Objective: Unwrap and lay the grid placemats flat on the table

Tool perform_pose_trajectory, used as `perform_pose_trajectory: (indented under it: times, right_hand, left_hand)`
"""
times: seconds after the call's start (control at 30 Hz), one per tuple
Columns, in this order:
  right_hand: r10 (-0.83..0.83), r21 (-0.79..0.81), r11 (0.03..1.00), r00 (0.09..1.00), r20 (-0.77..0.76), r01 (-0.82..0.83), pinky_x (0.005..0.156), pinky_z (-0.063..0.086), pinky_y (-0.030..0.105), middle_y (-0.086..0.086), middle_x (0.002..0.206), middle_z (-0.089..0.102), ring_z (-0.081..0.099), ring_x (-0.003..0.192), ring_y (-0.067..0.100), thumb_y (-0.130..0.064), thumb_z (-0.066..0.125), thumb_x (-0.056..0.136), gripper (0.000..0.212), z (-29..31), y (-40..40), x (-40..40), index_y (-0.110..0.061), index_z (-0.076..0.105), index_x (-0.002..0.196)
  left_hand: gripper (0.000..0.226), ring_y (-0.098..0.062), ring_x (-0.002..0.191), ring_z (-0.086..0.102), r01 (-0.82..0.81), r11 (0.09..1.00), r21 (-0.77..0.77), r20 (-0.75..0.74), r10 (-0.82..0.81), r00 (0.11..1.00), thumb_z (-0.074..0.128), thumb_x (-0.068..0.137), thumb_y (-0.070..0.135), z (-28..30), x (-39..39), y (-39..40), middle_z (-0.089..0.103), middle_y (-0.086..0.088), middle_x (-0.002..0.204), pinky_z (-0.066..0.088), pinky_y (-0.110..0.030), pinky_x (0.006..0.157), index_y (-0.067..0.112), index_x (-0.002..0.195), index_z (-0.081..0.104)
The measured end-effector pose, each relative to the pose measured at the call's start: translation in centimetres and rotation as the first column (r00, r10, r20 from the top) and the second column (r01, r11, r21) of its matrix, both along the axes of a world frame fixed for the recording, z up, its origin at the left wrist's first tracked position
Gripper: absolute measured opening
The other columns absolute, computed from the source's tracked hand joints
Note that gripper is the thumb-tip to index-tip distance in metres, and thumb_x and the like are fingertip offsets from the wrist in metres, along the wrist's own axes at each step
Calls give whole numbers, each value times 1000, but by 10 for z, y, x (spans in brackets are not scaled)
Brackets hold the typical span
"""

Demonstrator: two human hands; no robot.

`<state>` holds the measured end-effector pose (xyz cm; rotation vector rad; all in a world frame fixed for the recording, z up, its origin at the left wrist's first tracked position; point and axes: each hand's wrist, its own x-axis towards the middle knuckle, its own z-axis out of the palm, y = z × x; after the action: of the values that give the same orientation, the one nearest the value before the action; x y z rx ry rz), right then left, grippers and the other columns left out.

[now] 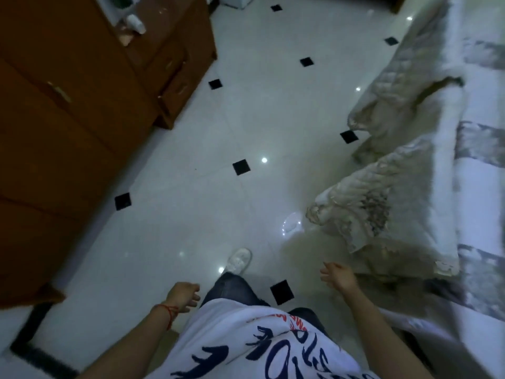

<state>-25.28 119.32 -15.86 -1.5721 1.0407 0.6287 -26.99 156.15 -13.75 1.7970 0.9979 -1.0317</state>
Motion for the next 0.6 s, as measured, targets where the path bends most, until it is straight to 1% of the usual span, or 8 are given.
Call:
perform_pose_trajectory:
  times: [0.07, 0.1, 0.17, 0.23, 0.33, 0.4, 0.5, 0.6]
  right_hand:
    - [-142, -31, 989, 990, -16, 141, 34, 32, 13, 32, 78, 56, 44, 29, 1, -3, 41, 94, 30, -3, -2, -8, 25, 52, 90]
    - [-215, -29, 976, 976, -29, 214, 35, 32, 13, 26, 68, 54, 44, 31, 2, -3, 41, 94, 31, -2, 0, -12, 27, 49, 96]
    - [-339, -33, 941, 939, -64, 337, 41, 35, 17, 11, 63, 50, 48, 44, 10, -6, 42, 94, 25, 3, 10, -20, 13, 55, 85]
    - [-456, -39, 890, 887, -75, 455, 42, 35, 20, 8, 64, 49, 48, 47, 15, -7, 39, 96, 27, 6, 22, -26, -5, 50, 71]
    - [-612, -48, 791, 788, -64, 610, 52, 36, 27, 12, 80, 55, 52, 57, 19, -9, 40, 96, 16, 12, 42, -39, -2, 52, 89]
    - [-706, -62, 708, 708, -39, 703, 57, 39, 29, 16, 92, 57, 53, 64, 21, -9, 41, 96, 16, 14, 53, -51, -1, 53, 100]
    - [-823, -67, 567, 568, -5, 821, 60, 41, 29, 18, 97, 59, 56, 70, 25, -11, 42, 95, 25, 23, 66, -63, 3, 55, 111]
    - [-896, -75, 430, 435, 83, 900, 62, 42, 28, 18, 98, 60, 57, 75, 27, -10, 43, 95, 27, 36, 70, -68, 5, 56, 113]
  left_hand:
    - [19, -21, 67, 54, 173, 985, -3, -10, -173, 985, 51, 91, 19, -3, 56, -5, 60, -9, 76, 40, -24, 59, 1, 94, 56]
    - [20, -20, 65, 53, 261, 965, -3, -7, -261, 965, 50, 91, 20, -3, 85, -11, 60, -8, 75, 40, -24, 58, 1, 93, 56]
    - [21, -18, 63, 53, 428, 904, -6, 13, -428, 904, 49, 92, 22, 1, 138, -26, 59, -6, 75, 39, -23, 56, 2, 93, 56]
    - [24, -17, 64, 53, 553, 833, -21, 37, -552, 833, 49, 93, 23, 4, 187, -48, 59, -5, 76, 39, -24, 56, 1, 99, 56]
    - [32, -17, 65, 53, 679, 733, -25, 97, -675, 732, 50, 92, 23, 10, 244, -86, 59, -7, 78, 39, -24, 57, -2, 112, 55]
    - [34, -16, 66, 53, 748, 663, -47, 128, -738, 662, 50, 92, 22, 11, 269, -117, 59, -6, 77, 40, -24, 58, -4, 113, 55]
    - [32, -18, 69, 54, 799, 596, -76, 200, -776, 598, 50, 93, 20, 19, 292, -163, 60, -6, 78, 42, -25, 62, -4, 113, 57]
    - [29, -25, 81, 57, 841, 528, -118, 319, -782, 536, 47, 93, 17, 34, 296, -206, 62, -13, 90, 46, -30, 71, -2, 112, 58]
